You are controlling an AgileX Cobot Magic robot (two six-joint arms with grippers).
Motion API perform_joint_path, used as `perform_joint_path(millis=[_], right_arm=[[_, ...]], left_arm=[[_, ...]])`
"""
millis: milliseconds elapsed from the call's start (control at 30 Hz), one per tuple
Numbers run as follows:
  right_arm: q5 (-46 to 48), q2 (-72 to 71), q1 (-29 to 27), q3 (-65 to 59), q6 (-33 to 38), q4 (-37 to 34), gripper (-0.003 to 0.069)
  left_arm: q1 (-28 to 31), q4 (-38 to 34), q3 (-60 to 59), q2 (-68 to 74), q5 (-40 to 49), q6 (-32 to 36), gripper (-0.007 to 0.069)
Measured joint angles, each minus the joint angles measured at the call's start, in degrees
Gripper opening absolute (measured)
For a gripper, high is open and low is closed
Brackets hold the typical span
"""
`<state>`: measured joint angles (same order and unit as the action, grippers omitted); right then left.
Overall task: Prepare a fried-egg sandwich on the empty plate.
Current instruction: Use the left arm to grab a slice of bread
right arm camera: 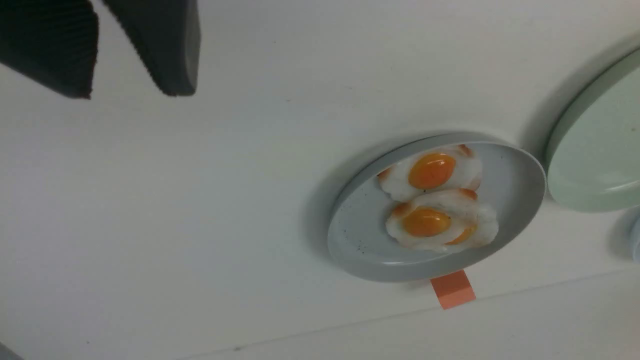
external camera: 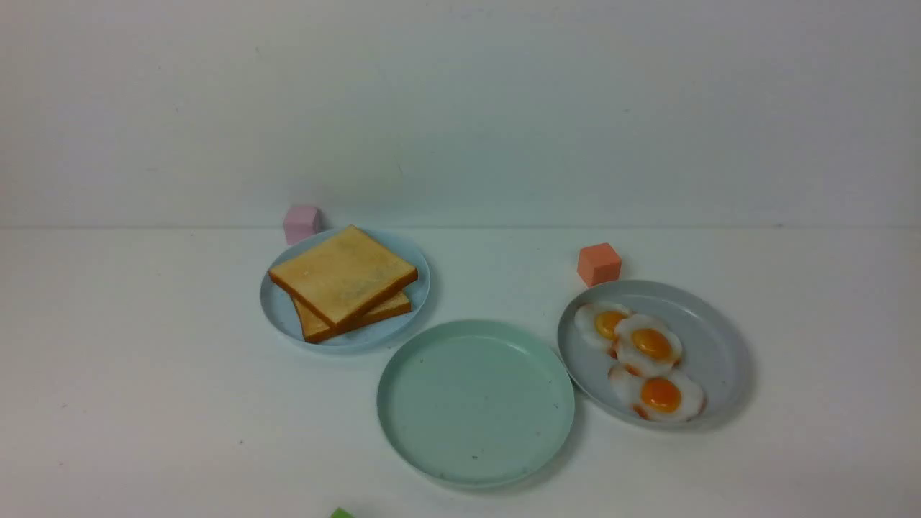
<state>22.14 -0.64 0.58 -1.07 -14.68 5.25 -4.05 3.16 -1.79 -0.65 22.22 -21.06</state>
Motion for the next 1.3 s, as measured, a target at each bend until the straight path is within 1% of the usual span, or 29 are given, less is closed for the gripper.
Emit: perform_joint_path(millis=[400, 467, 633, 733, 800, 933, 967, 1000, 1100, 1133, 1200, 1233, 1300], right_arm=[[0.00, 0.00, 0.00, 0.00, 0.00, 0.00, 0.0241], [0.00, 0.00, 0.00, 0.00, 0.00, 0.00, 0.0241], [0.00, 0.00, 0.00, 0.00, 0.00, 0.00, 0.0241], [0.00, 0.00, 0.00, 0.00, 0.00, 0.00, 0.0241], [0.00, 0.00, 0.00, 0.00, 0.00, 0.00, 0.0241], [0.00, 0.00, 0.00, 0.00, 0.00, 0.00, 0.0241], [0.00, 0.00, 0.00, 0.00, 0.00, 0.00, 0.0241], [0.00, 0.00, 0.00, 0.00, 0.00, 0.00, 0.0241], [0.00, 0.00, 0.00, 0.00, 0.00, 0.00, 0.0241], [0.00, 0.00, 0.00, 0.00, 0.00, 0.00, 0.0241], [0.00, 0.00, 0.00, 0.00, 0.00, 0.00, 0.0241], [0.00, 0.00, 0.00, 0.00, 0.00, 0.00, 0.0241], [0.00, 0.00, 0.00, 0.00, 0.00, 0.00, 0.0241]], left_arm=[[0.00, 0.14, 0.00, 0.00, -0.67, -0.06, 0.0237], [0.00, -2.45, 0.00, 0.00, -4.83, -2.56, 0.0237], [0.00, -15.97, 0.00, 0.00, -16.27, -12.44, 0.0237], [0.00, -18.49, 0.00, 0.00, -20.96, -14.54, 0.0237], [0.00, -19.14, 0.07, 0.00, -21.85, -15.35, 0.0237], [-0.04, -18.38, 4.91, 1.87, -17.55, -15.06, 0.0208], [-0.04, -16.96, 8.76, 6.14, -14.55, -12.90, 0.0168], [-0.04, -16.82, 9.80, 6.75, -14.17, -12.59, 0.0163], [-0.04, -15.22, 20.10, 19.84, -5.88, -4.30, 0.0066], [-0.21, -15.07, 21.89, 22.96, -4.16, -1.92, 0.0050], [-2.26, -14.98, 28.45, 30.26, 2.65, 3.48, 0.0001], [-3.94, -14.98, 31.38, 33.60, 5.83, 5.69, -0.0013], [-7.16, -14.98, 35.97, 38.60, 10.68, 8.68, -0.0013]])
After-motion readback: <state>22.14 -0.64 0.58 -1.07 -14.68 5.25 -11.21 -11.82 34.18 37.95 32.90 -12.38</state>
